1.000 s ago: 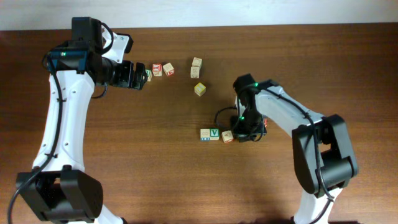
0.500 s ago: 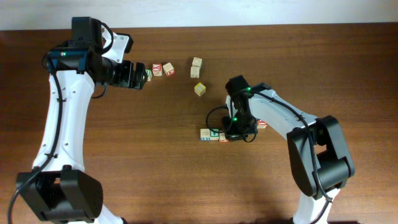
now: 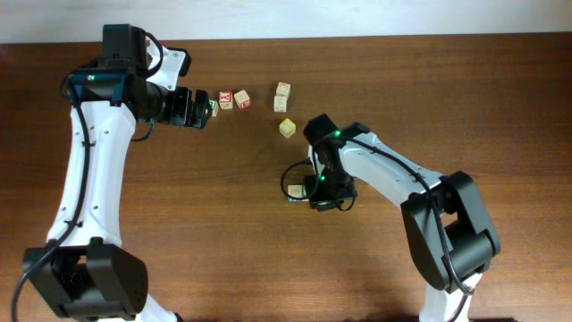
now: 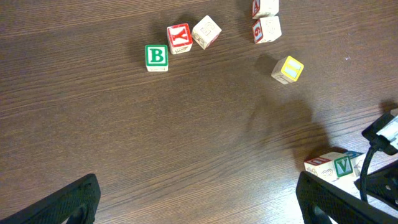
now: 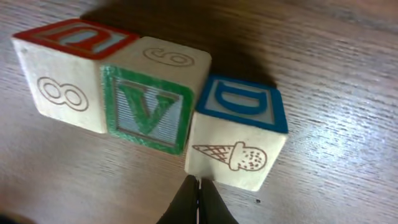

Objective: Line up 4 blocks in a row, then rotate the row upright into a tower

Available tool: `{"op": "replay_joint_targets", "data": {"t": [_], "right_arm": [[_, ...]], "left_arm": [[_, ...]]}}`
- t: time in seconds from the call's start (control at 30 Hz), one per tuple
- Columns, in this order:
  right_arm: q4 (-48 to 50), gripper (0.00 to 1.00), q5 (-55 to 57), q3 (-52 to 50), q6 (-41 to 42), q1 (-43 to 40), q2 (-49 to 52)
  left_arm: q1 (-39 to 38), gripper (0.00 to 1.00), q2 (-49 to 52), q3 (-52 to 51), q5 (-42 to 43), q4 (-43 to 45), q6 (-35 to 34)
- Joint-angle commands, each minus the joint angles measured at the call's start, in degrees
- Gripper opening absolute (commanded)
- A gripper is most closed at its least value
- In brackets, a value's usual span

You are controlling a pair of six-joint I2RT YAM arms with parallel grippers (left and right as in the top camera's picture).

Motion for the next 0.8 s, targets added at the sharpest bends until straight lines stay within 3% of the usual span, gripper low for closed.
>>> {"op": "replay_joint_targets", "data": {"t": [0.0,0.37,0.47,0.57,0.77], "right_arm": [[0.26,0.05,1.68,0.83,1.84,0.31,-0.48],[1.09,0.05,2.71,0.96,1.55,0.26,-0.55],[-6.25,0.04,3.28,7.23,-0.22,-0.39,-3.54],[-10.75,0.04,10.4,14.45,-0.17,-5.16,-6.47],[-6.23,0.05,14.27,11.13,-0.24,-19.85,-2.93]], "left_arm": [[0.02,0.99,0.39,0.76,0.63,0.07,0.55],[0.02,0.99,0.39,0.76,0.63,0.09,0.52],[0.02,0.99,0.39,0.76,0.63,0.07,0.55],[0.02,0.99,0.39,0.76,0.63,0.07,0.55],[0.02,0.99,0.39,0.76,0.63,0.07,0.55]]}}
